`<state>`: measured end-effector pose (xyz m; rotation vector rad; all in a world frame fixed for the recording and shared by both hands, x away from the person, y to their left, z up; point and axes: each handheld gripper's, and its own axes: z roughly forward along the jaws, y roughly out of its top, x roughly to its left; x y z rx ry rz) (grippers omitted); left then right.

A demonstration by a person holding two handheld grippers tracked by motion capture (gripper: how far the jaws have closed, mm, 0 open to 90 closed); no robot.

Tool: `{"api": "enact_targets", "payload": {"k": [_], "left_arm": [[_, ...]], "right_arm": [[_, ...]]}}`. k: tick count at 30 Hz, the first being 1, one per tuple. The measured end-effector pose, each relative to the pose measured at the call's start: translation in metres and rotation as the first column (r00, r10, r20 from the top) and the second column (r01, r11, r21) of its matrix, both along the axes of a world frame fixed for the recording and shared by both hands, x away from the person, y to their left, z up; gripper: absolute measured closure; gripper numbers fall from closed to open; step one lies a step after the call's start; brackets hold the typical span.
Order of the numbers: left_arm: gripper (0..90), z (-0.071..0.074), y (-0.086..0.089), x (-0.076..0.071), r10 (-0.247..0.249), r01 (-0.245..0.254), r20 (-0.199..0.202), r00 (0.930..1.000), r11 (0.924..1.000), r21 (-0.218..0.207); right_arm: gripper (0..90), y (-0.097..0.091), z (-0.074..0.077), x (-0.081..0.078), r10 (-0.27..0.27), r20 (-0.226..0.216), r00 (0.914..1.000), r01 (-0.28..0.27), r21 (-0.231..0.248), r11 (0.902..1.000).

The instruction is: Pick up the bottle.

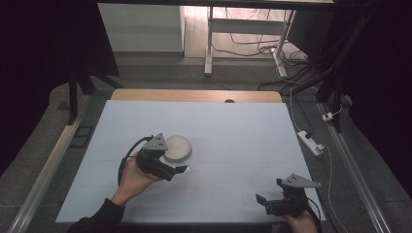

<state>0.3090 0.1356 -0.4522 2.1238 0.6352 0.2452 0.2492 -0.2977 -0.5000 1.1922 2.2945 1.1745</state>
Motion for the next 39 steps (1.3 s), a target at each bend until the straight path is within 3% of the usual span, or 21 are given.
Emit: {"api": "enact_targets", "payload": {"k": [26,39], "left_arm": [[7.6,0.009,-0.046,0.027,-0.085,0.085,0.0,0.9964,0.9962,0.019],[7.6,0.002,-0.05,0.028,-0.089,0.09,-0.016,0.9959,0.9956,0.028]], "right_arm": [[0.0,0.0,0.0,0.0,0.002,-0.001,1.0,-0.002,0.002,1.0],[0.0,0.0,0.0,-0.001,0.005,0.007,1.0,-0.005,-0.005,1.0]]}}
